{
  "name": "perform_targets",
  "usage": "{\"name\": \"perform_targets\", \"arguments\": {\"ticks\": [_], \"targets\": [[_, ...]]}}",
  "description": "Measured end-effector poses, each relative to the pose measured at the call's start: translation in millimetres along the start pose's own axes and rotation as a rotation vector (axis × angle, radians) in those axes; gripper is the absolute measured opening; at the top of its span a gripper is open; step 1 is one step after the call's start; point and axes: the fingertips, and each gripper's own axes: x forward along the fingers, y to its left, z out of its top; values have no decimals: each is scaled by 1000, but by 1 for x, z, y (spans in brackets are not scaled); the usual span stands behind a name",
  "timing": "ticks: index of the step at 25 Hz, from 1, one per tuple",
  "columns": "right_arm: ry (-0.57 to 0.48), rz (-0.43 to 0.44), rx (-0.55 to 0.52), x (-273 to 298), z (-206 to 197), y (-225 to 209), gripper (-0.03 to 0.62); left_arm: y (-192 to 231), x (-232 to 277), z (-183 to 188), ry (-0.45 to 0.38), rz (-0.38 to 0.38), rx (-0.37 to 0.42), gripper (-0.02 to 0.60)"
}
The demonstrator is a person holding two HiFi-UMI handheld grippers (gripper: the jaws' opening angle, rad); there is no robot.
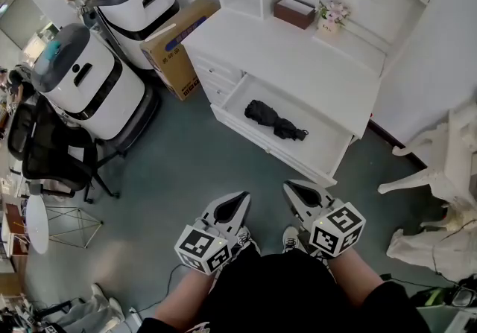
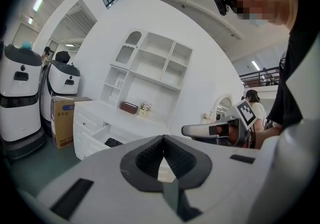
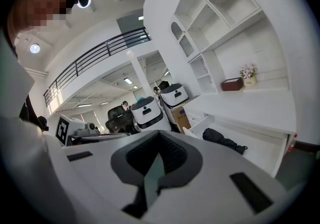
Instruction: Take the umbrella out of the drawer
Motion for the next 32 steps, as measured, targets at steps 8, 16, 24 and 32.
{"name": "perform_targets", "arguments": {"ticks": [8, 16, 24, 32], "targets": [[3, -48, -11, 27, 2, 8, 2, 32, -2, 6, -2, -44, -6, 3], [-12, -104, -19, 49, 5, 15, 2, 54, -5, 13, 10, -101, 4, 3], [-44, -150, -10, 61, 4, 25, 2, 68, -13, 18, 24, -154, 37, 3], [-51, -173, -8, 67, 1, 29, 2, 73, -18, 22, 30, -179, 65, 3]]}}
